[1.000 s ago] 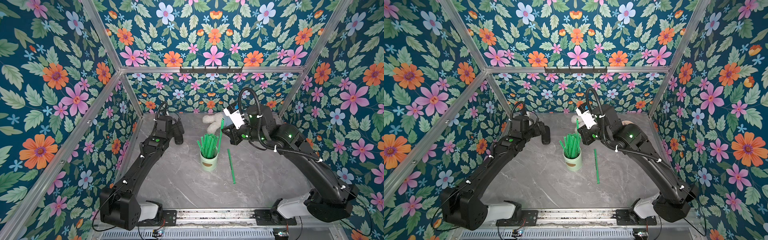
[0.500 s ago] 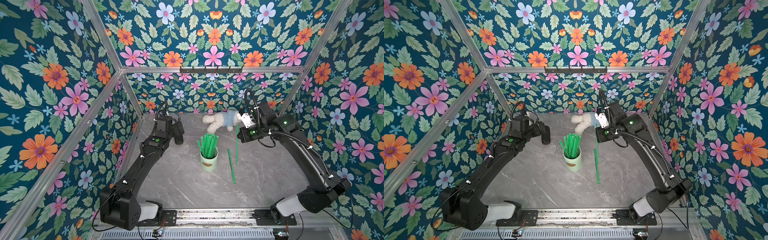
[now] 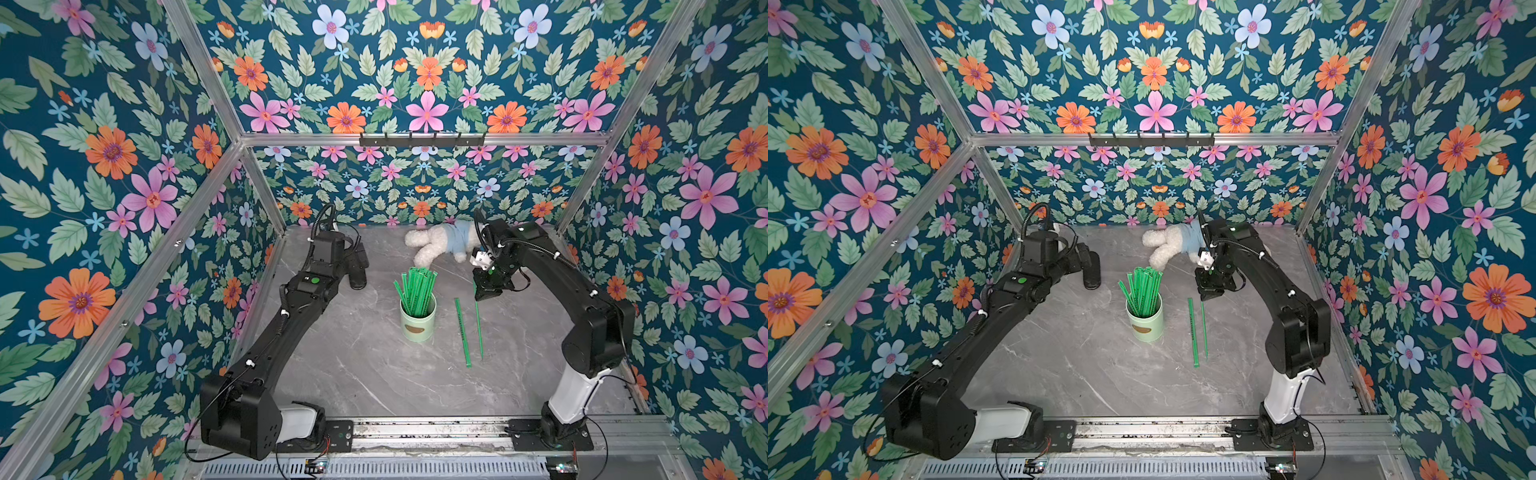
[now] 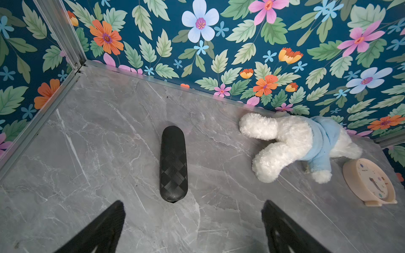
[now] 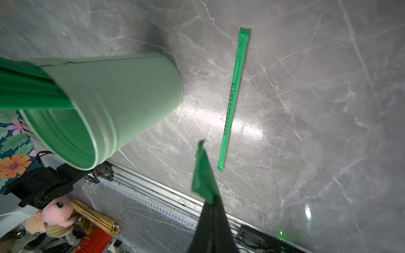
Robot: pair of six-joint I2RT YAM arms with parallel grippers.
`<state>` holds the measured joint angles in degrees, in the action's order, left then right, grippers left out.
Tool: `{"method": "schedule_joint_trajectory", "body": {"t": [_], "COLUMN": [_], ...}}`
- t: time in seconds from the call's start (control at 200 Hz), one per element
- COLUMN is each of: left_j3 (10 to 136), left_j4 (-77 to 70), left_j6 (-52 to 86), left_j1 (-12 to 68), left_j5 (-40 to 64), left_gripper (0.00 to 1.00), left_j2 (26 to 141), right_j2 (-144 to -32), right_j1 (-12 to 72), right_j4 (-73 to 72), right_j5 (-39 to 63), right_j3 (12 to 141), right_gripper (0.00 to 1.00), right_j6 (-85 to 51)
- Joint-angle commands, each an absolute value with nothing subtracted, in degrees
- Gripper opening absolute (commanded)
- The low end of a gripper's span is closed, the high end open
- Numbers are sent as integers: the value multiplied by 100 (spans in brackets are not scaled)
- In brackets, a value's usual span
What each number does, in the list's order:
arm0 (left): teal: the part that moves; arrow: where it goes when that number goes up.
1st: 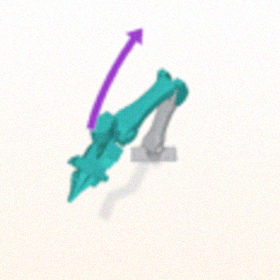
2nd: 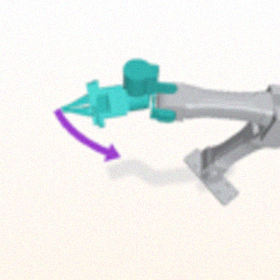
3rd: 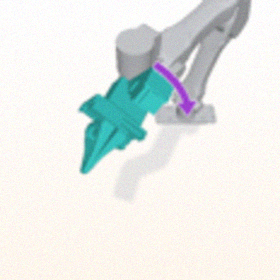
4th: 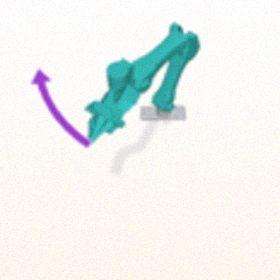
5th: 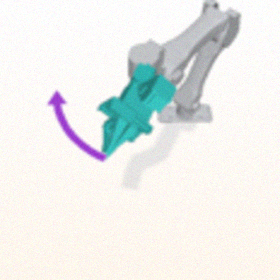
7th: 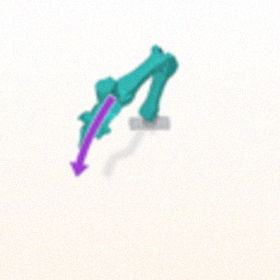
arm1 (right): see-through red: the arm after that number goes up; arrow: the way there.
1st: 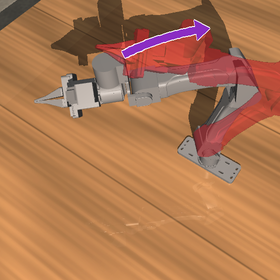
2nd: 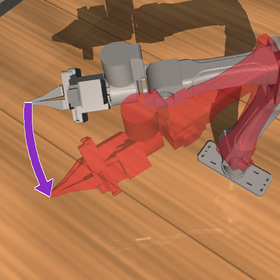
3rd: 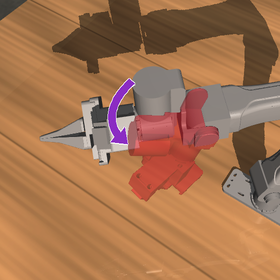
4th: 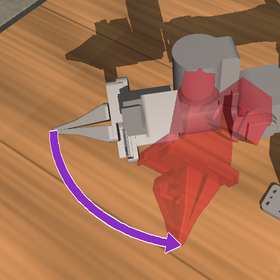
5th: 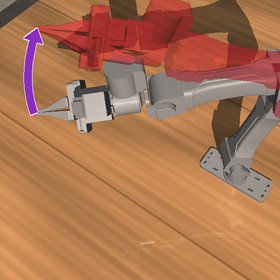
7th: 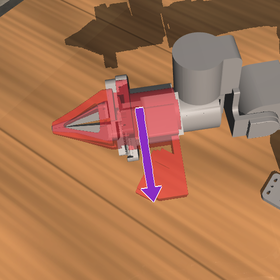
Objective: Take the straws out of the storage container
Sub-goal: Place the straw at the center of the board.
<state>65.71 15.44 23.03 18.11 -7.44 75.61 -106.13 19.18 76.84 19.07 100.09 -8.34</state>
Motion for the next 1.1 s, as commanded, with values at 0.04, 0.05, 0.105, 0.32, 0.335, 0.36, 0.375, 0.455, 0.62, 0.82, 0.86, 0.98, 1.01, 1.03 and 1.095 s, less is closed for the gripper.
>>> {"method": "schedule_joint_trajectory", "body": {"t": [0.04,0.05,0.105,0.32,0.335,0.36,0.375,0.455,0.62,0.82,0.86,0.98,1.01,1.03,1.095], "left_j3": [6610,6609,6617,6618,6615,6613,6613,6610,6612,6611,6610,6610,6612,6615,6610], "left_j4": [1591,1586,1590,1584,1588,1584,1583,1584,1590,1591,1589,1591,1591,1589,1586], "left_j6": [2320,2320,2320,2320,2320,2320,2320,2320,2320,2320,2320,2320,2320,2320,2316], "left_j1": [1808,1803,1809,1809,1804,1810,1807,1805,1802,1811,1803,1808,1808,1803,1805], "left_j5": [-724,-728,-738,-720,-721,-716,-716,-716,-713,-720,-720,-725,-719,-716,-716], "left_gripper": [99,99,100,100,100,100,100,100,99,99,99,100,100,100,100], "left_j2": [7576,7576,7583,7581,7578,7576,7583,7585,7584,7594,7593,7589,7587,7597,7602], "right_j2": [-11047,-11074,-11225,-11686,-11711,-11767,-11801,-11956,-12243,-12428,-12466,-12539,-12554,-12563,-12577], "right_j1": [1831,1820,1784,1713,1699,1688,1681,1657,1593,1521,1512,1498,1498,1494,1486], "right_j4": [7792,7782,7741,7552,7530,7496,7489,7427,7349,7271,7269,7229,7219,7209,7190], "right_j5": [2043,2053,2102,2159,2168,2173,2178,2159,2128,2160,2174,2174,2176,2184,2194], "right_j3": [9993,10002,10027,9950,9941,9931,9930,9940,9957,9998,10000,10011,10008,10018,10028], "right_gripper": [0,0,0,0,0,0,0,0,0,0,0,0,0,0,0], "right_j6": [-676,-676,-686,-708,-711,-718,-720,-721,-721,-738,-740,-749,-755,-756,-765]}}
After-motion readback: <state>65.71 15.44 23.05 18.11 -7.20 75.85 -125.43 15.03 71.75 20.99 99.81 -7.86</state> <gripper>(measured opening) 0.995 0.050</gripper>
